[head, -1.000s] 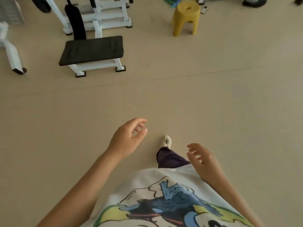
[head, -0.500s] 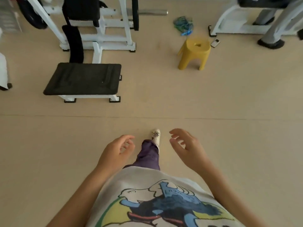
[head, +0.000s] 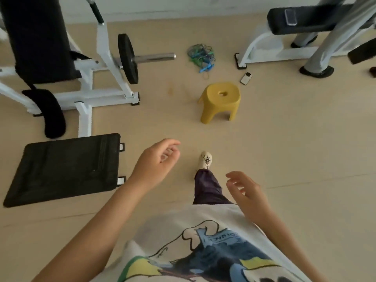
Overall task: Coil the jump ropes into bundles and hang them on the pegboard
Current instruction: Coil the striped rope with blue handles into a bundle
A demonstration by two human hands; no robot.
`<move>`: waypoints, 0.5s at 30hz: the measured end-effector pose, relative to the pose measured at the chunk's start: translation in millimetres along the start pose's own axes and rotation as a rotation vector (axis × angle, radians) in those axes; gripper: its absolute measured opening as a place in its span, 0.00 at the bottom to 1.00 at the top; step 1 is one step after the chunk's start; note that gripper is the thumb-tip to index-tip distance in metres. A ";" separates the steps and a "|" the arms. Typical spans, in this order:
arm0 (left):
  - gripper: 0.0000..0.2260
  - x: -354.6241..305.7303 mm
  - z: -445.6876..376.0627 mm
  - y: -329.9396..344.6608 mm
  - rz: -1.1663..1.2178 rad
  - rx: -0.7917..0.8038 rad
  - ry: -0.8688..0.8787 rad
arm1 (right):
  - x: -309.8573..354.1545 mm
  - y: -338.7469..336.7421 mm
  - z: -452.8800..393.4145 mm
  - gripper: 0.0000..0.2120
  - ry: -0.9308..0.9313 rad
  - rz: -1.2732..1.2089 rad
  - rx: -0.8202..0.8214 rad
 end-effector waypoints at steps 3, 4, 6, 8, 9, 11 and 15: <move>0.10 -21.1 -103.1 -1.2 -0.040 0.002 0.018 | 0.4 -29.0 -100.8 0.10 0.006 -0.032 -0.009; 0.10 -28.9 -134.7 -3.0 -0.062 0.003 0.003 | 3.8 -41.3 -135.8 0.09 0.008 -0.041 -0.002; 0.11 -48.9 -190.1 -9.2 -0.083 0.016 -0.042 | 19.2 -66.0 -201.7 0.09 0.004 -0.045 0.005; 0.10 -66.7 -243.0 -17.2 -0.077 0.027 -0.067 | 41.7 -89.7 -266.5 0.11 -0.019 -0.030 0.004; 0.10 -72.2 -268.7 -21.2 -0.067 0.016 -0.085 | 52.5 -100.8 -297.9 0.11 -0.030 -0.027 0.011; 0.09 -78.7 -317.3 -27.9 -0.062 -0.014 -0.120 | 76.2 -121.6 -359.8 0.07 -0.058 -0.033 0.017; 0.09 -75.4 -414.6 -36.4 -0.044 -0.039 -0.199 | 124.1 -149.6 -481.3 0.08 -0.144 0.006 0.059</move>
Point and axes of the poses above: each hand's wrist, its own z-axis away from the middle knuckle, its own y-axis out of the palm, x = y × z, the point moved 2 cm from there along -z, towards the middle knuckle, and after that the axes turned 3 degrees about -x, right-handed, at the moved point
